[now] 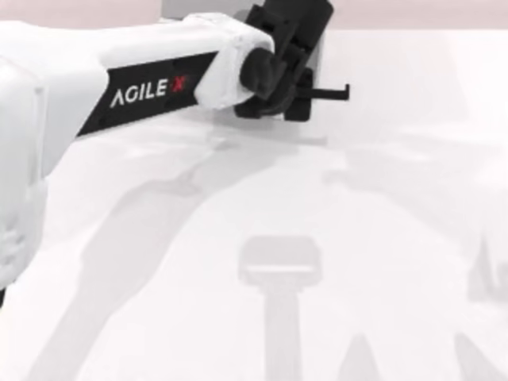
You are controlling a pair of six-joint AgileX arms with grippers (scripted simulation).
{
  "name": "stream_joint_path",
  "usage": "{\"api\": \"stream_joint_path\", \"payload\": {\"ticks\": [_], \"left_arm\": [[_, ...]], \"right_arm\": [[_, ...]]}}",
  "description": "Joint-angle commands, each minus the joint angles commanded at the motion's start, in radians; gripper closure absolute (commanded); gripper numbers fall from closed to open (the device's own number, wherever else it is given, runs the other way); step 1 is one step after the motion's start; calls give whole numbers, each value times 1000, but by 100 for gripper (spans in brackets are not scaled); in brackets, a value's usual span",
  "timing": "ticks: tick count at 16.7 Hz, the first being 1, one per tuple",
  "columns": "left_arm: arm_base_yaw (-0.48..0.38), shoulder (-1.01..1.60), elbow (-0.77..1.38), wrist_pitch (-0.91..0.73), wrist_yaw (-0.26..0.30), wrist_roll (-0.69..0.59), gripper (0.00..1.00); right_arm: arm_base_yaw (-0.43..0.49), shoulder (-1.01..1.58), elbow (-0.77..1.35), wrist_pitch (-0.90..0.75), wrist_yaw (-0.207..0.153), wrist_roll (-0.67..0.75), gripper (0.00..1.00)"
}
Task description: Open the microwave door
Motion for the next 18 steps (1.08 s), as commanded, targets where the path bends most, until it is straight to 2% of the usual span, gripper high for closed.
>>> {"api": "stream_joint_path", "payload": {"ticks": [11, 18], "left_arm": [[8, -44, -72, 43, 39, 53, 100], [9, -44, -72, 43, 39, 53, 100]], "right_arm": [[0, 0, 0, 0, 0, 0, 0], [0, 0, 0, 0, 0, 0, 0]]}}
